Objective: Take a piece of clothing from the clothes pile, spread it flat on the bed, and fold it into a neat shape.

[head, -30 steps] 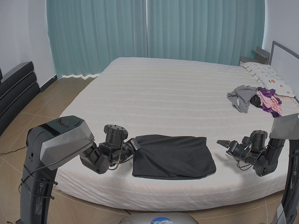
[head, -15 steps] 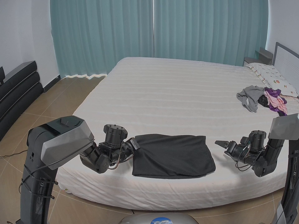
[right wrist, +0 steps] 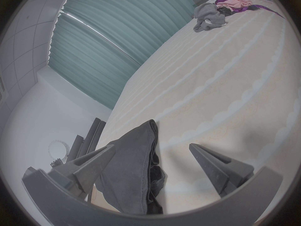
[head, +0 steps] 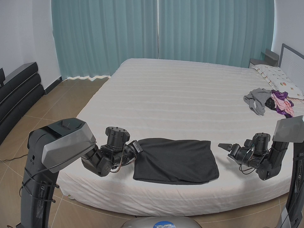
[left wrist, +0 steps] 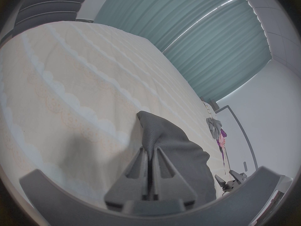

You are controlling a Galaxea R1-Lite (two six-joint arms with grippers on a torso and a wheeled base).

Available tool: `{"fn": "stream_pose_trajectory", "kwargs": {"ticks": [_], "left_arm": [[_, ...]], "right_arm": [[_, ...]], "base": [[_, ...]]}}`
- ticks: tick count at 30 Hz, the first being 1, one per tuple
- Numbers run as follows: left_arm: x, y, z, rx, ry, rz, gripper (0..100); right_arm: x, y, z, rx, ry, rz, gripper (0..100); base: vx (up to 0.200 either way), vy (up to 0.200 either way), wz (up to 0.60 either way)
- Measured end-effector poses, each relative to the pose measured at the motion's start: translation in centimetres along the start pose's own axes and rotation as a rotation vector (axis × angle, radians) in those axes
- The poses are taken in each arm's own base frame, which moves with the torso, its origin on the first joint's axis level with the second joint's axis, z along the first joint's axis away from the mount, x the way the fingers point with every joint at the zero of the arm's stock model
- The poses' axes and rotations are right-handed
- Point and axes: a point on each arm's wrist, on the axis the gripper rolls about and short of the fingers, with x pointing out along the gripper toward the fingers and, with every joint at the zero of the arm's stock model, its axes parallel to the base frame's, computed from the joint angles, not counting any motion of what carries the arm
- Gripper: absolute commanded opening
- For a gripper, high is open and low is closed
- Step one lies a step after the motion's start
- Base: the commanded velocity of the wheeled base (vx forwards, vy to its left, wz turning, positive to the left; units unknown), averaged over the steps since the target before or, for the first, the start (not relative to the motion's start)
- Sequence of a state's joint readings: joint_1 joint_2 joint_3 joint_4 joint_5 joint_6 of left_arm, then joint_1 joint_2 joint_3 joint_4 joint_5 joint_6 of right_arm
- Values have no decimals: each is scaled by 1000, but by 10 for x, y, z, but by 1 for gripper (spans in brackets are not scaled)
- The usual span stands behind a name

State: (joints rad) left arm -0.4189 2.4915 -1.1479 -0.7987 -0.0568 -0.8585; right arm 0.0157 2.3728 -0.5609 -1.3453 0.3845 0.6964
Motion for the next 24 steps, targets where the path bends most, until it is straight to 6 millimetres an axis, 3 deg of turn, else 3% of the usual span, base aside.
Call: {"fn": "stream_pose_trajectory", "kwargs": {"ticks": [13,24], "left_arm": [[-3,4,1,-43,1,14,100],[-19,12,3,-87,6,44,100]], "right_arm": [[-1,-1,-3,3,13,-9,100],[-1,-2,-9,-2,31,-12,100]], "base": [[0,0,0],[0,0,0]]}}
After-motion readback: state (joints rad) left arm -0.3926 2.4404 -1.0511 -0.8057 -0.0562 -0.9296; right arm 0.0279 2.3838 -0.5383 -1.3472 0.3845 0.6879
